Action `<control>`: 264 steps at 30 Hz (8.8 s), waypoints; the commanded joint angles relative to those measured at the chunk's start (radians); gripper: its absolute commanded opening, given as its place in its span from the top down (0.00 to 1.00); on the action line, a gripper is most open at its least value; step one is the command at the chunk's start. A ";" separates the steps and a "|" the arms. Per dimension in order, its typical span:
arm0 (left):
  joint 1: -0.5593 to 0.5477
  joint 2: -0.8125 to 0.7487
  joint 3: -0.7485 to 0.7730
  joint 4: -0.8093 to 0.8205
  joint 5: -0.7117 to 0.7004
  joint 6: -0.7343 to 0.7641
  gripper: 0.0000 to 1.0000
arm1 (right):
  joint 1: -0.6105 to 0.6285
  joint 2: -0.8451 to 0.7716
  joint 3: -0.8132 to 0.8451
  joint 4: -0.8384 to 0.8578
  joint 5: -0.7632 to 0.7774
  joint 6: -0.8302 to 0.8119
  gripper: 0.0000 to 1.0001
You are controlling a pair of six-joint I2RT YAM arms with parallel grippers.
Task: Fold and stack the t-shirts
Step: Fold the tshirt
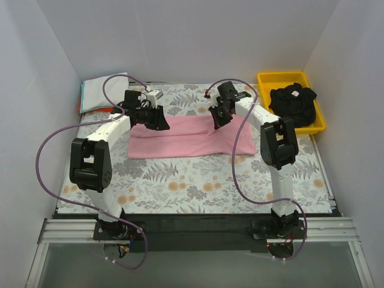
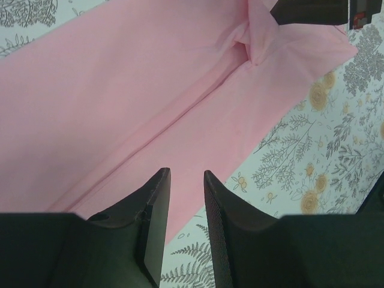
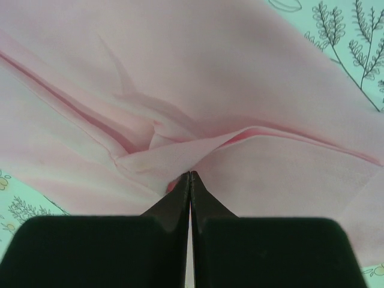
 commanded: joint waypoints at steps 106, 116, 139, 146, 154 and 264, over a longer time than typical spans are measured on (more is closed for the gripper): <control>-0.519 0.049 -0.199 -0.271 -0.378 0.252 0.82 | -0.093 -0.287 0.055 0.097 0.144 -0.298 0.28; -0.516 -0.406 -0.207 -0.119 -0.137 0.250 0.38 | -0.121 -0.615 -0.177 0.023 -0.277 -0.321 0.02; -0.525 -0.663 -0.744 -0.009 -0.028 0.603 0.36 | 0.256 -1.063 -1.234 0.268 -0.274 -1.180 0.28; -0.562 -0.635 -0.815 0.078 -0.089 0.738 0.43 | 0.319 -1.062 -1.308 0.286 -0.222 -1.228 0.50; -0.617 -0.562 -0.833 0.130 -0.126 0.782 0.49 | 0.331 -0.985 -1.318 0.342 -0.157 -1.171 0.55; -0.152 -0.025 -0.206 0.252 -0.022 1.089 1.00 | 0.103 -0.358 -0.521 0.369 -0.071 -1.303 0.99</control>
